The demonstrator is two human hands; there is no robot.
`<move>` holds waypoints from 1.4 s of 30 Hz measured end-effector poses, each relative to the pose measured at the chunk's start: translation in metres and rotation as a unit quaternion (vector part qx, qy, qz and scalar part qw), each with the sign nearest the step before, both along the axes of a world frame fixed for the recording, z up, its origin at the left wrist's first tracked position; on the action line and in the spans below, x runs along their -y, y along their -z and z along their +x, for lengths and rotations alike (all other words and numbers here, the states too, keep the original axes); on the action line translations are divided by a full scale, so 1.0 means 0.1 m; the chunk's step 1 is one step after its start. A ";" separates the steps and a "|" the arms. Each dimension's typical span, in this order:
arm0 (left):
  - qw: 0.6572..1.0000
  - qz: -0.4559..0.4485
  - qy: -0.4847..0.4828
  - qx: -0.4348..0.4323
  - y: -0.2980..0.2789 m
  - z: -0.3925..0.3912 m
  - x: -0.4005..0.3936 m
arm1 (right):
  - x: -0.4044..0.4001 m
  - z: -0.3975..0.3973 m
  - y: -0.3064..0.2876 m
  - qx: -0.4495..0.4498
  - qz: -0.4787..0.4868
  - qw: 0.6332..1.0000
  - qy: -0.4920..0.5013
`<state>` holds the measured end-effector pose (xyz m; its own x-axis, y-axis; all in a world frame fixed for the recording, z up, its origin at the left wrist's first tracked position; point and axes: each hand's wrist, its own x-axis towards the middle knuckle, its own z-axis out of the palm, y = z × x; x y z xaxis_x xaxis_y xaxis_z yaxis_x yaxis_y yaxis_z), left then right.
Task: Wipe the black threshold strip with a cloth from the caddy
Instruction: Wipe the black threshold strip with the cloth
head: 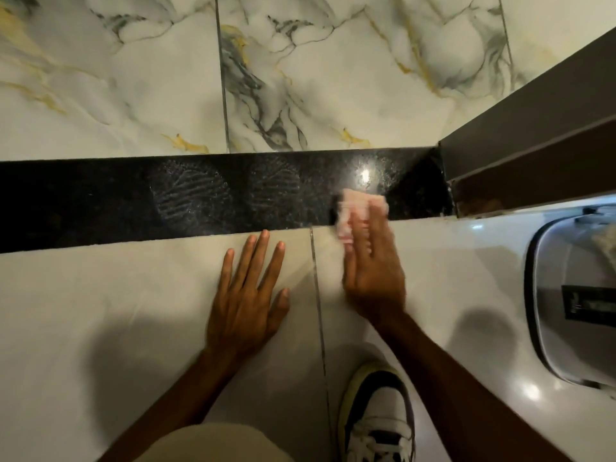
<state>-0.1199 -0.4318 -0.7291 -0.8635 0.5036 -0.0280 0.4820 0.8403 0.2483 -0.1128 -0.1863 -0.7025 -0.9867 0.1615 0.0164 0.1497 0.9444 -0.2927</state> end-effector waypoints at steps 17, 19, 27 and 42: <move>1.000 0.000 -0.021 0.008 -0.04 0.12 0.16 | -0.07 0.11 0.00 0.018 0.006 0.996 0.090; 1.000 0.001 -0.023 0.006 0.01 0.16 0.19 | -0.12 -0.22 0.00 -0.016 -0.016 0.983 0.180; 0.998 -0.007 -0.058 0.022 0.02 0.15 0.21 | 0.73 -0.82 0.05 -0.017 -0.022 0.995 -0.091; 0.995 0.008 -0.100 0.007 -0.05 0.21 0.68 | 1.40 -0.87 0.06 -0.011 -0.026 0.992 -0.124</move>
<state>-0.0986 -0.5000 -0.7237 -0.9458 0.3231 -0.0336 0.3029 0.9147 0.2676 -0.1998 -0.3265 -0.7086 -0.9958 -0.0845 0.0354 -0.0915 0.9348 -0.3432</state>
